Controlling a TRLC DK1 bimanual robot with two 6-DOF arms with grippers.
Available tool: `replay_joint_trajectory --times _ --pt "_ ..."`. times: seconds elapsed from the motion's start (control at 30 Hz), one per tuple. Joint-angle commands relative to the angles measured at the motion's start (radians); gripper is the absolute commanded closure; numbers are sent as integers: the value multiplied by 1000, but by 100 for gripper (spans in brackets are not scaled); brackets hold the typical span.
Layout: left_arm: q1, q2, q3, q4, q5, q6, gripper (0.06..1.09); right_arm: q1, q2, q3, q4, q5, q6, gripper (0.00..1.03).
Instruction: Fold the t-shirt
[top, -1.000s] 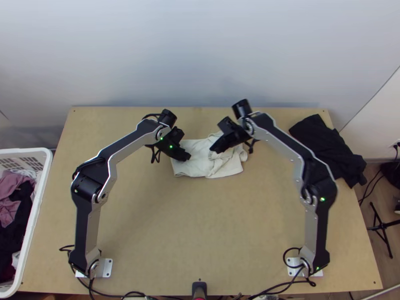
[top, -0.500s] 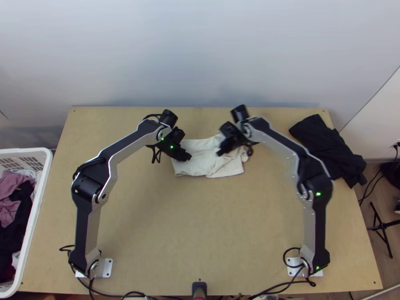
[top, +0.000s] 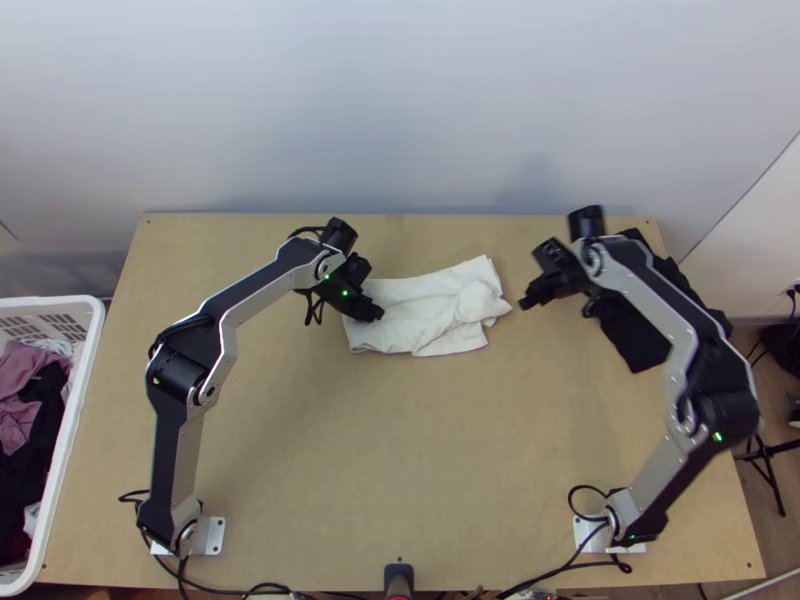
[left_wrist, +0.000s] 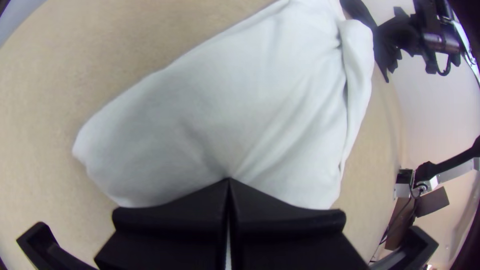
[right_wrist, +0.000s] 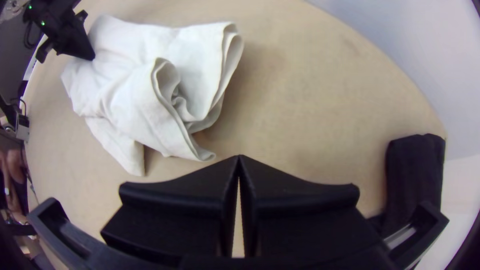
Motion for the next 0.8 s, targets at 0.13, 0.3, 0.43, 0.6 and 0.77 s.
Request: replay_joint_trajectory --times 0.13,0.3,0.43,0.6,0.77 --pt "1 -61 7 -26 82 32 104 104 -183 -28 -5 -3 65 100" --pt "5 -25 4 -26 81 37 104 218 -70 47 9 -5 109 100" --pt "5 -15 4 -23 79 38 104 275 62 153 24 -10 117 100" --pt "13 -5 4 -23 79 38 104 302 196 277 24 -31 161 100" --pt "19 4 6 -19 75 38 104 310 256 271 24 -40 163 100"
